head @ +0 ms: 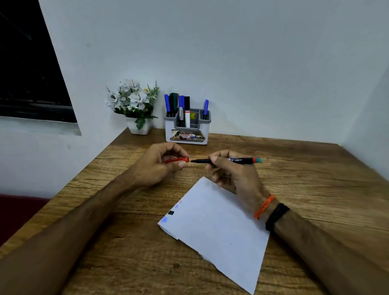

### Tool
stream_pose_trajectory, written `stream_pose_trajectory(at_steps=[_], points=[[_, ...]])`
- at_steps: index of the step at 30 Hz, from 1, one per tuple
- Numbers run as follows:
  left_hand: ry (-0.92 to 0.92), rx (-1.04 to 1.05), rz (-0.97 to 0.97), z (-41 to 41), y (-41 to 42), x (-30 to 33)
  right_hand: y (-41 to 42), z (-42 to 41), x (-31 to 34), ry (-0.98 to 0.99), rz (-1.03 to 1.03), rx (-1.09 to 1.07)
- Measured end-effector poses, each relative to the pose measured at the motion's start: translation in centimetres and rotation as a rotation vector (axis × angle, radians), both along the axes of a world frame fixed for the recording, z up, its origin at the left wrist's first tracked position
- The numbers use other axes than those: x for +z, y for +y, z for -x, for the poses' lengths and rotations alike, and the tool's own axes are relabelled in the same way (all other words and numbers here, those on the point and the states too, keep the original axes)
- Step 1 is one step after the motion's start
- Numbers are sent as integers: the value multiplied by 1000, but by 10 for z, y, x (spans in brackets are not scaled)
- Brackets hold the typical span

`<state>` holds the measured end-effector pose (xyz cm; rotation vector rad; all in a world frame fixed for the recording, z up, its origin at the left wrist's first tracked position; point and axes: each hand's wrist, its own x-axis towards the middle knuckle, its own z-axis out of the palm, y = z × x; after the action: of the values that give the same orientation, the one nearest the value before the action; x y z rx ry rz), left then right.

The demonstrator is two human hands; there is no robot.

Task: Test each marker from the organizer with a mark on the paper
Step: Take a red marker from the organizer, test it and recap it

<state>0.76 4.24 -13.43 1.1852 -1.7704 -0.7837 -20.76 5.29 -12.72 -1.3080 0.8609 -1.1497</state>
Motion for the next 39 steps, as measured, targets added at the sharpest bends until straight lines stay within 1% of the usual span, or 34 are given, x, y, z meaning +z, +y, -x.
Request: stream_pose_trajectory(at_steps=[4, 11, 14, 18, 23, 29, 39], points=[[-11, -14, 22, 0, 0, 0, -1, 1, 0, 6, 10, -23], [19, -48, 23, 4, 1, -1, -1, -2, -5, 21, 50, 8], [27, -54, 20, 4, 1, 0, -1, -1, -7, 64, 80, -24], [43, -61, 25, 3, 2, 1, -5, 5, -6, 45, 38, 3], [103, -71, 21, 4, 3, 3, -6, 8, -7, 79, 54, -1], [93, -63, 16, 3, 3, 2, -10, 7, -12, 160, 184, -13], [45, -66, 0, 7, 2, -2, -14, 2, -21, 168, 293, 81]])
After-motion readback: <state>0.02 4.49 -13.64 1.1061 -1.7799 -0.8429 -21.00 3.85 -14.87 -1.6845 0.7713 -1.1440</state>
